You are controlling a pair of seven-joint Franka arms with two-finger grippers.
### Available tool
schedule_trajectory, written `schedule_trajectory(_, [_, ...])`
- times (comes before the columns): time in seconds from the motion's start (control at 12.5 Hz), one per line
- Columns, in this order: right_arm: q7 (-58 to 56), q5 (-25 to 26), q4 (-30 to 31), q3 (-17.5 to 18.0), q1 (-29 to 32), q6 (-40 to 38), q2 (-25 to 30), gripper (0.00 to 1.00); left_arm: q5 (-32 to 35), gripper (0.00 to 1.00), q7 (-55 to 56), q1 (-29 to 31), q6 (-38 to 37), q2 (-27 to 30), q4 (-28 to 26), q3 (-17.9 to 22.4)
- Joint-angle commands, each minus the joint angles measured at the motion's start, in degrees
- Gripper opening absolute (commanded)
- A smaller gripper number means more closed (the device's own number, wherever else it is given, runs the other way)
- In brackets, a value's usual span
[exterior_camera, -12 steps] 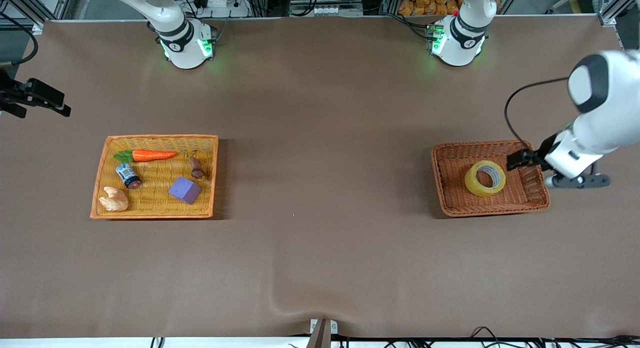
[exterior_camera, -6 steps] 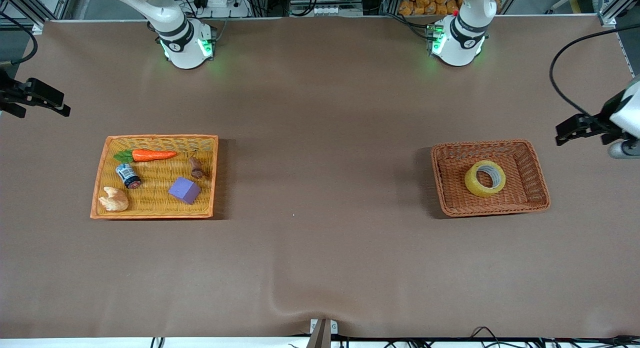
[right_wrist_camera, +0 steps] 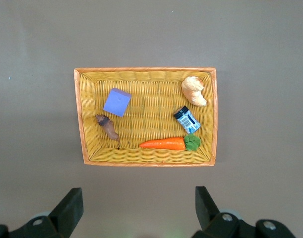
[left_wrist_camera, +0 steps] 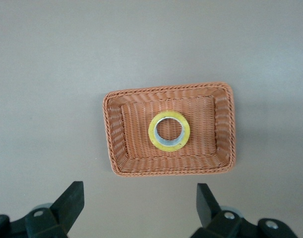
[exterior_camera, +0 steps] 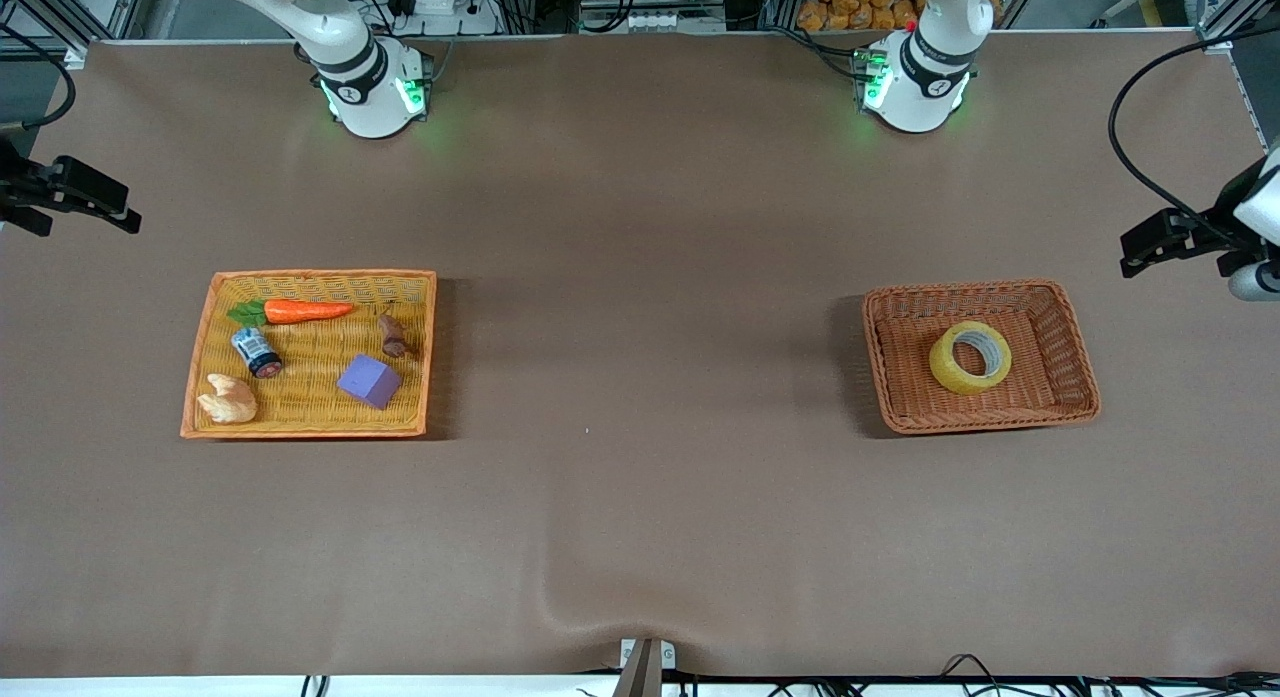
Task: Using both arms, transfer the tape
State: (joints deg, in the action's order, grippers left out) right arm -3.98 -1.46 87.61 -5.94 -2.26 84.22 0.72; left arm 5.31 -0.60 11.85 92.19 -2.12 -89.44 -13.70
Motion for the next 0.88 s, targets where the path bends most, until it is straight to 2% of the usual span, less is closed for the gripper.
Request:
schedule_trajectory(0.0, [-0.59, 0.66, -0.51, 0.40, 0.24, -0.46, 0.33, 1.00, 0.05, 1.00, 1.73, -2.95, -1.66, 1.68, 0.67, 0.77])
schedule_trajectory(0.4, [-0.41, 0.66, -0.60, 0.40, 0.24, -0.46, 0.33, 1.00, -2.94, 1.00, 1.74, -5.86, -1.66, 1.59, 0.67, 5.35])
schedule_trajectory(0.8, [-0.59, 0.66, -0.60, 0.40, 0.50, -0.63, 0.33, 1.00, -3.12, 1.00, 7.54, -6.48, -3.33, 1.68, 0.75, 5.44])
